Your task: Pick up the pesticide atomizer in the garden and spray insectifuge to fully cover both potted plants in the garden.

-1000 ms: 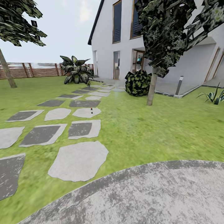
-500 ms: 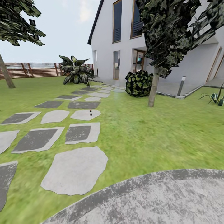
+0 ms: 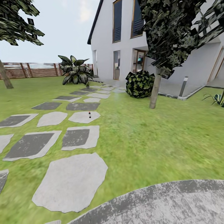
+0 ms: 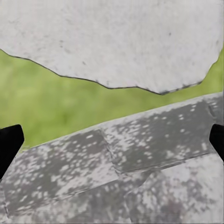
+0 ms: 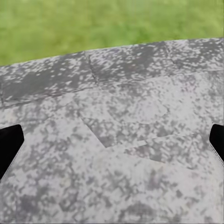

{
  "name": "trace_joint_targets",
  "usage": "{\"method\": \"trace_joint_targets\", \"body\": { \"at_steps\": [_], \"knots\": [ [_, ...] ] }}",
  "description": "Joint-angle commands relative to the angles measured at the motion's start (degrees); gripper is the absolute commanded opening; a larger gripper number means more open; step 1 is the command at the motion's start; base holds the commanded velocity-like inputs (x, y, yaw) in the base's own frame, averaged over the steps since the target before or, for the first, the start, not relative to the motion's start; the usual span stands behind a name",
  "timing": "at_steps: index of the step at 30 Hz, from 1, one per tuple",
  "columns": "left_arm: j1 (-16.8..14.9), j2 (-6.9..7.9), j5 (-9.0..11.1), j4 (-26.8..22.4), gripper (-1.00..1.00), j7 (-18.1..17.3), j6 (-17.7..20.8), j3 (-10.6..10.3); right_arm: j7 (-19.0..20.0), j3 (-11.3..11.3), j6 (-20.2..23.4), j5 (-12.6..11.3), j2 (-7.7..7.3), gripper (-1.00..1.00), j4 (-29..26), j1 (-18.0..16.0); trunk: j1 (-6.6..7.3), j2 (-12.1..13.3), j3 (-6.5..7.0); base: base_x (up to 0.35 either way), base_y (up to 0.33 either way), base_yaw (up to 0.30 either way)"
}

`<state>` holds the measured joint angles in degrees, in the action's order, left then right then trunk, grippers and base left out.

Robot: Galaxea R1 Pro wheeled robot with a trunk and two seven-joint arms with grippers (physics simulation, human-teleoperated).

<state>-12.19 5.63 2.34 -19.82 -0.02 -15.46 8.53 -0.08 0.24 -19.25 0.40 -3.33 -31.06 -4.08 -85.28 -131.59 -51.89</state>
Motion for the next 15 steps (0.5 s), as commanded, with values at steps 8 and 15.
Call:
{"method": "trace_joint_targets", "body": {
  "at_steps": [8, 15],
  "knots": [
    [0.0, 0.00, 0.3, 0.0, 1.00, 0.0, -0.2, 0.1, 0.0, 0.0, -0.2, 0.0, -0.01, 1.00, 0.0, 0.0, -0.02, 0.0, -0.05, 0.340, 0.000, 0.000],
    [0.0, 0.00, 0.2, 0.0, 1.00, 0.0, -0.2, 0.1, 0.0, 0.0, -0.2, 0.0, -0.01, 1.00, 0.0, 0.0, -0.02, 0.0, -0.05, 0.340, 0.000, 0.000]
  ]
}}
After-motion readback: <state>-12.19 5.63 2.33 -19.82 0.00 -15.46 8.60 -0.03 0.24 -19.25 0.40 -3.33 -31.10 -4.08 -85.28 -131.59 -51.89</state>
